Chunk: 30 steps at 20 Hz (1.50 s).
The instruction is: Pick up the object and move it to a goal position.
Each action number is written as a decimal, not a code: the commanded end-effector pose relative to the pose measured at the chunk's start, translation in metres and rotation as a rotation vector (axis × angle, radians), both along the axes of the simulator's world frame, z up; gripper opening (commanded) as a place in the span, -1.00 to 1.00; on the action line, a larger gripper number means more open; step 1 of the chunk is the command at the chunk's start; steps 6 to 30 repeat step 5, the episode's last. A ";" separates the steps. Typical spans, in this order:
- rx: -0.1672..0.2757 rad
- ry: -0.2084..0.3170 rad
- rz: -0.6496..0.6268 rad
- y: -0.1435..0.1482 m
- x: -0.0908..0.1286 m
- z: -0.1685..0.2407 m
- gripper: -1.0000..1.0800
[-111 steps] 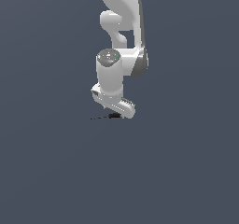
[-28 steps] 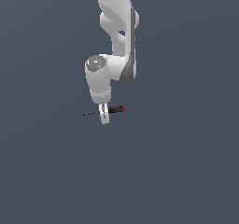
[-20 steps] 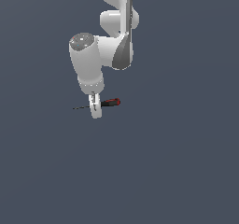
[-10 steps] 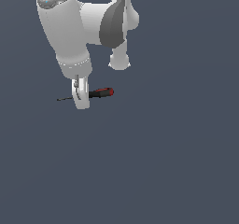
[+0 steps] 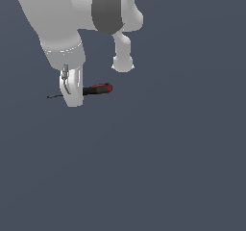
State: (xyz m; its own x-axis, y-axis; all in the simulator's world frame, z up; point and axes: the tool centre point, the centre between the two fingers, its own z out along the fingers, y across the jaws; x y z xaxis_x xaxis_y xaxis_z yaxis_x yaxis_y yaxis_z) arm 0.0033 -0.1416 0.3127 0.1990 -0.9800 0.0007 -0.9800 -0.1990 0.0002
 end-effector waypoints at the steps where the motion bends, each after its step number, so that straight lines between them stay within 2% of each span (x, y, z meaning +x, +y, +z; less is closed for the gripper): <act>1: 0.001 0.000 0.001 -0.001 0.002 0.006 -1.00; 30: 0.001 0.000 0.001 -0.002 0.003 0.008 -1.00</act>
